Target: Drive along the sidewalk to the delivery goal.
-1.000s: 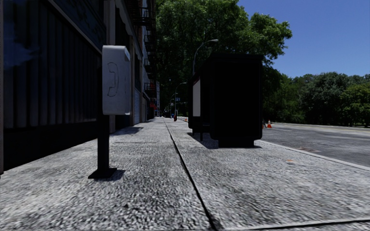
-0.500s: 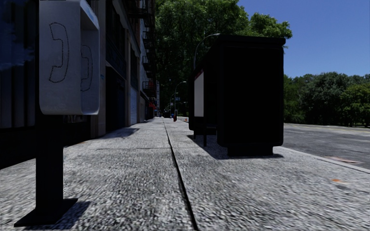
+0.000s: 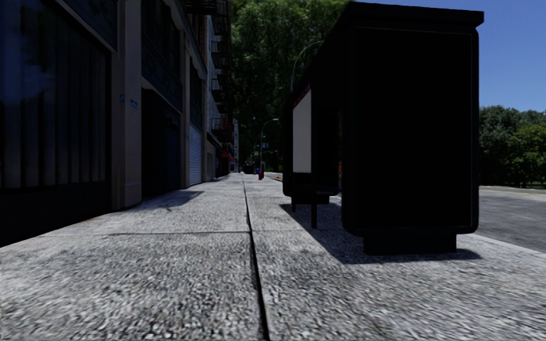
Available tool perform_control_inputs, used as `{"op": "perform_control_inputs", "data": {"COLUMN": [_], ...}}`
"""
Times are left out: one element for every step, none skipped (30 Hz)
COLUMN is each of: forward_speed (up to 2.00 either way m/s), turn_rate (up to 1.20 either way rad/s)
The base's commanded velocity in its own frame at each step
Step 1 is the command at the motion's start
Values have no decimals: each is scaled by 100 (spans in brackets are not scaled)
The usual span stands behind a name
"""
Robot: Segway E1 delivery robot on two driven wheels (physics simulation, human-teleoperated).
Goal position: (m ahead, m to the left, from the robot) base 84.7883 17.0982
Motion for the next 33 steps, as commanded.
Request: {"op": "perform_control_inputs", "data": {"forward_speed": [200,200,200,200,200,200,200,200,200,200,200,200,200,200,200,200,200,200,200,200,200,200,200,200,200,200,200,200,200,200,200,200,200], "turn_rate": [31,36,36,37,38,38,38,38,38,38,38,38,38,38,38,38,38,36,36,0,0,0,0,0,0,0,0,0,0,0,0,0,0]}}
